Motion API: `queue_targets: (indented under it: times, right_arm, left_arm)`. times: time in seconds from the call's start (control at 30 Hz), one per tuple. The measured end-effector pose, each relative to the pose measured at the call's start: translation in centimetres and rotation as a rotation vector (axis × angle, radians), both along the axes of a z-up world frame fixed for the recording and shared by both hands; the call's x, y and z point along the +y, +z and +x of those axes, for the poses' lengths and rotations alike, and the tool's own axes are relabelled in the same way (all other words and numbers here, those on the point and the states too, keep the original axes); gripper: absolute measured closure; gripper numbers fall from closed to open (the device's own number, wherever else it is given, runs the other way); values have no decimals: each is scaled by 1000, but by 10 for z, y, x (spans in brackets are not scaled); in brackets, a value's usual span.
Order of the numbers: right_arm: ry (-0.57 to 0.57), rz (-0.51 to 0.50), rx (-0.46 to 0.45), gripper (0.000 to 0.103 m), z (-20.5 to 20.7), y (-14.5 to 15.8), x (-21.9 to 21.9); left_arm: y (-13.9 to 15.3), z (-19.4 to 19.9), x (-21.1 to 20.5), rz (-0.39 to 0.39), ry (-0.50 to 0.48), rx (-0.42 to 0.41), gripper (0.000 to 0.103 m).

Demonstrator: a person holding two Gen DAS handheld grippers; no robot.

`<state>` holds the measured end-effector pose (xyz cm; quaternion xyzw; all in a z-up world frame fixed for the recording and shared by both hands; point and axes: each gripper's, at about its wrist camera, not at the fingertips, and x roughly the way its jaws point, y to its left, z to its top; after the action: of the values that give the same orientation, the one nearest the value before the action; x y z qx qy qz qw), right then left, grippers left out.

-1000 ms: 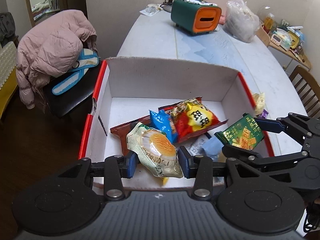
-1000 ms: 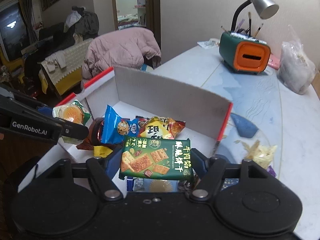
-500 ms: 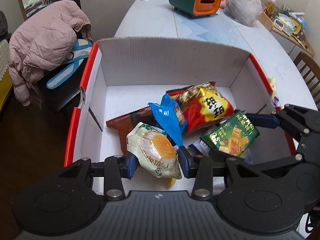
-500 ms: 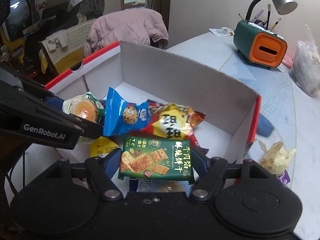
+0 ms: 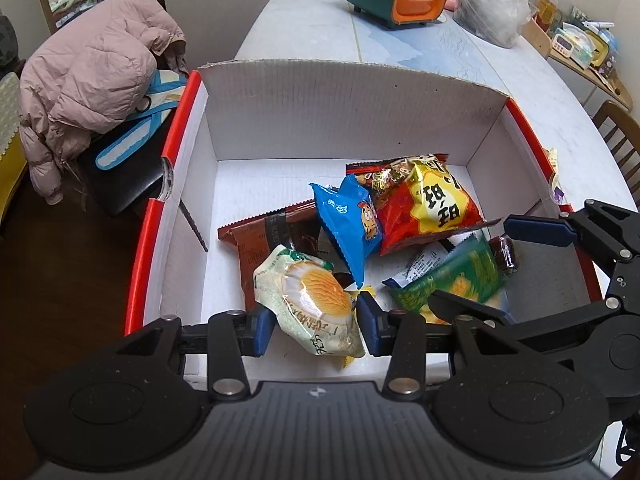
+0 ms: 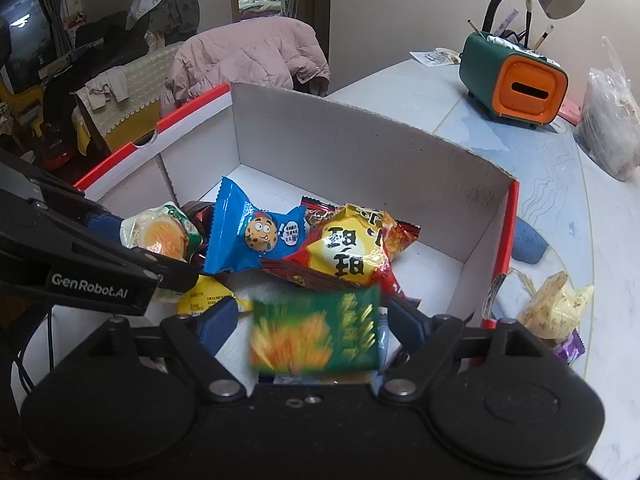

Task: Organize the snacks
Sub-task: 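Open both tools to drop the pastry and cracker pack into the box, then withdraw both tools from the box toward the cream pastry and purple candy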

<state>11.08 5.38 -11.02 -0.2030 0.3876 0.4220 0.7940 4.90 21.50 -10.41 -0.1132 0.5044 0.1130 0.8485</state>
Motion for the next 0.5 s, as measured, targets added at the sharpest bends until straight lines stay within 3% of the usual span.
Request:
queue_targets:
  times: [0.5]
  right_arm:
    - [-10, 107, 17, 18, -11, 33, -26]
  left_arm:
    - [38, -26, -17, 18, -23, -110, 51]
